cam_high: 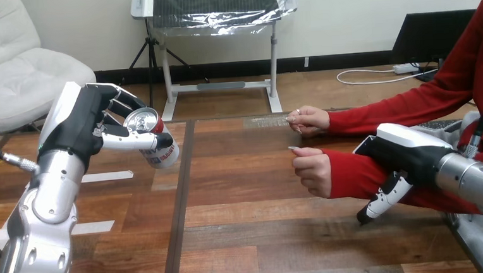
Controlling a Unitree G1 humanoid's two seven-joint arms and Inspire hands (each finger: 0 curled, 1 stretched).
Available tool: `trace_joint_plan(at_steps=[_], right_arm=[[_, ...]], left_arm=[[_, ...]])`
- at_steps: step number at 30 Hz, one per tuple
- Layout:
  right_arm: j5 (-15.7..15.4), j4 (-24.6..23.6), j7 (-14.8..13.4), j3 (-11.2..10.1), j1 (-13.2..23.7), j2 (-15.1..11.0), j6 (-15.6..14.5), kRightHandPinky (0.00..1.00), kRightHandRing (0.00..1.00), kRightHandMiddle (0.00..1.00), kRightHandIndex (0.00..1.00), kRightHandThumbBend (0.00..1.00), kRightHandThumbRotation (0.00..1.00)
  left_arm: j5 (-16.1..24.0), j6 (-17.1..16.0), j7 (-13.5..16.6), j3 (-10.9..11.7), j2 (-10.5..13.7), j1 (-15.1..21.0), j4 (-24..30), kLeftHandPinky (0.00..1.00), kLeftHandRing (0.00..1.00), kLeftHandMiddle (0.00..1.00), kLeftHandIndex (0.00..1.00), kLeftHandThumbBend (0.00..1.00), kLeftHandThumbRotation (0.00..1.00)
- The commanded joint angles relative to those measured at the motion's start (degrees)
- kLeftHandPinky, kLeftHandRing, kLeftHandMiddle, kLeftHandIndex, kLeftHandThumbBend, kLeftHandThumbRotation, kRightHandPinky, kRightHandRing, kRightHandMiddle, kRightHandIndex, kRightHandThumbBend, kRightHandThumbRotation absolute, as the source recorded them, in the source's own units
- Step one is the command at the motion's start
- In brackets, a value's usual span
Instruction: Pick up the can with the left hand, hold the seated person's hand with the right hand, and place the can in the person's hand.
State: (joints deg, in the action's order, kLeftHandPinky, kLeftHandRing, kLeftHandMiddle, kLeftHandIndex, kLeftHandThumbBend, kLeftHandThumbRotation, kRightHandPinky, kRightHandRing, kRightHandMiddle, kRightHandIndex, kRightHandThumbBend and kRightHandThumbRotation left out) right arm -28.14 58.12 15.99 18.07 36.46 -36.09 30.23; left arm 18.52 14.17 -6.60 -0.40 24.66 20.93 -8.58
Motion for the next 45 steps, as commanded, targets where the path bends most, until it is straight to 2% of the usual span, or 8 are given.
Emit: trace_joint_plan(at_steps=[1,14,22,36,45], right_arm=[[0.1,0.2,-2.1,-0.2,2.1,0.9,2.1,0.31,0.34,0.40,0.42,0.84,0.00],[0.1,1.1,-3.4,-0.2,2.3,0.9,3.5,0.27,0.31,0.37,0.39,0.79,0.01],[-0.2,1.1,-3.6,-0.1,2.4,0.9,2.9,0.27,0.31,0.36,0.37,0.74,0.06],[-0.4,0.7,-3.8,-0.5,2.4,0.5,3.5,0.27,0.30,0.35,0.35,0.65,0.15],[0.1,0.7,-4.7,-1.0,2.2,0.6,4.7,0.26,0.30,0.35,0.35,0.64,0.17]], left_arm=[[0.0,-1.8,0.5,1.2,1.5,3.5,3.2,0.29,0.34,0.40,0.43,0.74,0.00],[-0.2,-1.3,0.4,1.3,1.4,3.5,3.3,0.29,0.34,0.40,0.43,0.73,0.00],[-0.4,-1.8,0.5,1.4,1.4,3.4,3.3,0.30,0.34,0.40,0.43,0.74,0.00],[-0.2,-1.4,0.5,1.3,1.3,3.4,3.5,0.30,0.35,0.40,0.43,0.73,0.00],[-0.2,-1.5,0.4,1.2,1.4,3.5,3.2,0.30,0.35,0.40,0.43,0.73,0.00]])
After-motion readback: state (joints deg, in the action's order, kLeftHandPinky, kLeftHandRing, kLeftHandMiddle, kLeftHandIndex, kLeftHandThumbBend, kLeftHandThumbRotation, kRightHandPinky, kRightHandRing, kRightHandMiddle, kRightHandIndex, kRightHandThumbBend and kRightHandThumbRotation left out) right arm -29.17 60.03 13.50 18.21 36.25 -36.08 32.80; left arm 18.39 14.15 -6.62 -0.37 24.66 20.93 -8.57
